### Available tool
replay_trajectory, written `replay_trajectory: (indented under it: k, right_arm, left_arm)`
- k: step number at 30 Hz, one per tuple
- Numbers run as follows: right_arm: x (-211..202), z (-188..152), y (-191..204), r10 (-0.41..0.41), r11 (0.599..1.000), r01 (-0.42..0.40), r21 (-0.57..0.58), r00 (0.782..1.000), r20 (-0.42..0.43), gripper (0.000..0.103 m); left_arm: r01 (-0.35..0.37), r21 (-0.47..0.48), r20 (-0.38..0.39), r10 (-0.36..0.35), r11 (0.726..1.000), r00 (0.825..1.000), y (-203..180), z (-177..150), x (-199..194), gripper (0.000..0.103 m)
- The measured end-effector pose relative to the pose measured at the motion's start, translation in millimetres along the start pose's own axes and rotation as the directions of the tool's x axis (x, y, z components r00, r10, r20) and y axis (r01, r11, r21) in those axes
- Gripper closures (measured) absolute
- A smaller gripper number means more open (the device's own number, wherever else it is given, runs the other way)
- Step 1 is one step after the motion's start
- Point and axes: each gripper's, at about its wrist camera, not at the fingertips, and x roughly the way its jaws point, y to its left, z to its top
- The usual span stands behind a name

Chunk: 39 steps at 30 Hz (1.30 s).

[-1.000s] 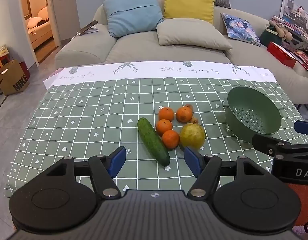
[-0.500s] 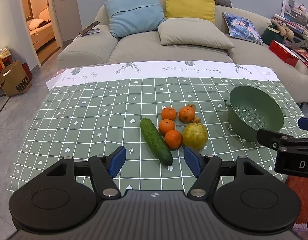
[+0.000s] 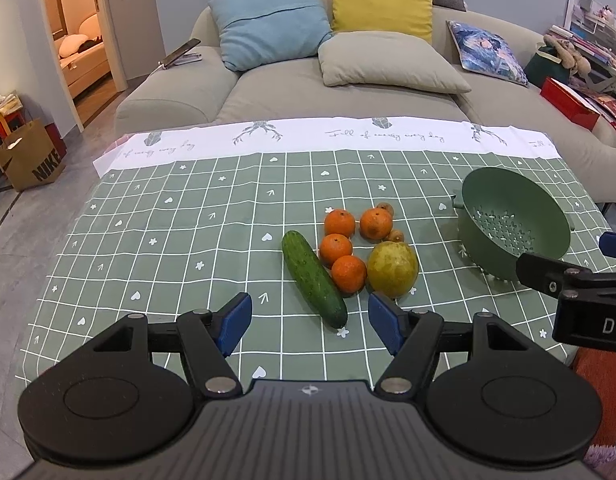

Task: Organize fruits

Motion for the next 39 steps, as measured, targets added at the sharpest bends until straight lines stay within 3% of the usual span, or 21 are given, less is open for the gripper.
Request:
replay_trajectory:
  k: [39]
  right_arm:
    - [4.5, -0.6, -2.1, -0.008, 1.000, 0.009, 0.011, 1.000, -0.019, 0.005]
  left_arm:
    - [-0.004, -0.006, -0.014, 0.004, 1.000, 1.000, 1.5, -1.4, 3.4, 0.024]
